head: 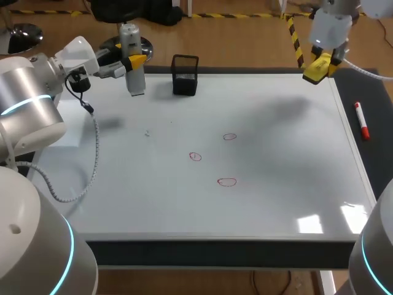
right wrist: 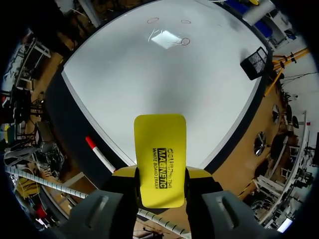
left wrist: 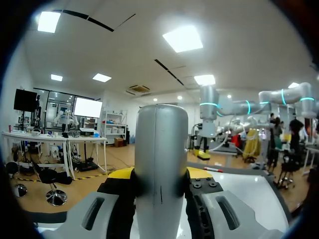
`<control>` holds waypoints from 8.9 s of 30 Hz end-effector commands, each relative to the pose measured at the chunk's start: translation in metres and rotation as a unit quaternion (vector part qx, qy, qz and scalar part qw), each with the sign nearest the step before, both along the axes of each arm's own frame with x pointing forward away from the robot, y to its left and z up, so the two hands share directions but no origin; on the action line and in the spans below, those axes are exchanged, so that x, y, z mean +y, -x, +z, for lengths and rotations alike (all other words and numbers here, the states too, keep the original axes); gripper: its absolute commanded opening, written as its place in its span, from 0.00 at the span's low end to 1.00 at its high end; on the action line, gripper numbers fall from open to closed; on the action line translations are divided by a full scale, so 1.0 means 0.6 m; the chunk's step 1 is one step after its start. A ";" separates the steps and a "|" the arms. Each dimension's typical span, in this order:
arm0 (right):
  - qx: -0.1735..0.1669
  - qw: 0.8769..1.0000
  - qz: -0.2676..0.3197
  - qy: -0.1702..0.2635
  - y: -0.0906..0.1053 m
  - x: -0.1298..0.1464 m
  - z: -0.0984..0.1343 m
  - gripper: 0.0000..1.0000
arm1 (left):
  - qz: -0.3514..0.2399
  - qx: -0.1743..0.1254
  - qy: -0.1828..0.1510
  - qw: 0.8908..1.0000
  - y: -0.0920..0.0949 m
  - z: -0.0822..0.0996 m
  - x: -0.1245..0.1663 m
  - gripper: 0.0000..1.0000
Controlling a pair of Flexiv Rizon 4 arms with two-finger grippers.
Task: Pick up the inspection probe, press it on each red-marked spot on the whiteboard one by one, put down the probe, pick up the eraser, and wipe off all the red marks.
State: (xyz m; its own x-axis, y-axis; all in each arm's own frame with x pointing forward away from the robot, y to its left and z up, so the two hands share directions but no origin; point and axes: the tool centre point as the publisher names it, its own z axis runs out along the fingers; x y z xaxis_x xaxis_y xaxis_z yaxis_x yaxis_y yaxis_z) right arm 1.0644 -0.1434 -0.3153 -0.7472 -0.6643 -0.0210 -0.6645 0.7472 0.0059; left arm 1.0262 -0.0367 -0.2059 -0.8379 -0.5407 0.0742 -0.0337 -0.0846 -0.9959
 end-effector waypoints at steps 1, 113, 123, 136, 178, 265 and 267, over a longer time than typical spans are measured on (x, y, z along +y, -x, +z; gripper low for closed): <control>0.000 1.000 0.001 0.002 0.000 -0.001 0.002 0.00 | -0.008 -0.007 -0.002 1.000 0.000 0.005 -0.006 0.00; 0.000 1.000 0.001 0.002 0.000 -0.001 0.002 0.00 | -0.292 0.036 0.080 0.952 0.267 -0.166 -0.274 0.00; 0.000 1.000 0.001 0.002 0.000 -0.001 0.002 0.00 | -0.295 0.036 0.084 0.951 0.269 -0.171 -0.264 0.00; 0.000 1.000 0.001 0.002 0.000 -0.001 0.002 0.00 | -0.295 0.031 0.082 0.951 0.265 -0.163 -0.261 0.00; 0.000 1.000 0.001 0.002 0.000 -0.001 0.002 0.00 | -0.199 -0.047 0.044 0.978 0.121 -0.030 -0.159 0.00; 0.009 0.983 0.185 0.007 0.142 0.229 -0.010 0.00 | -0.050 -0.026 0.021 0.998 -0.033 -0.052 0.015 0.00; 0.010 0.980 0.200 0.001 0.154 0.256 -0.008 0.00 | -0.050 -0.026 0.021 0.998 -0.033 -0.052 0.015 0.00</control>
State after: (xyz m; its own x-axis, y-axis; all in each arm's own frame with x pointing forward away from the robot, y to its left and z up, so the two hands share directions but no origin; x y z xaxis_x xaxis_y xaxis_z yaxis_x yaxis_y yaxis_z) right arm 0.9826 -0.0025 -0.3229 -0.4363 -0.8997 -0.0146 -0.8990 0.4352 0.0488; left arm 1.0459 -0.0271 -0.2383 -0.8926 -0.4481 0.0508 0.0061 -0.1247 -0.9922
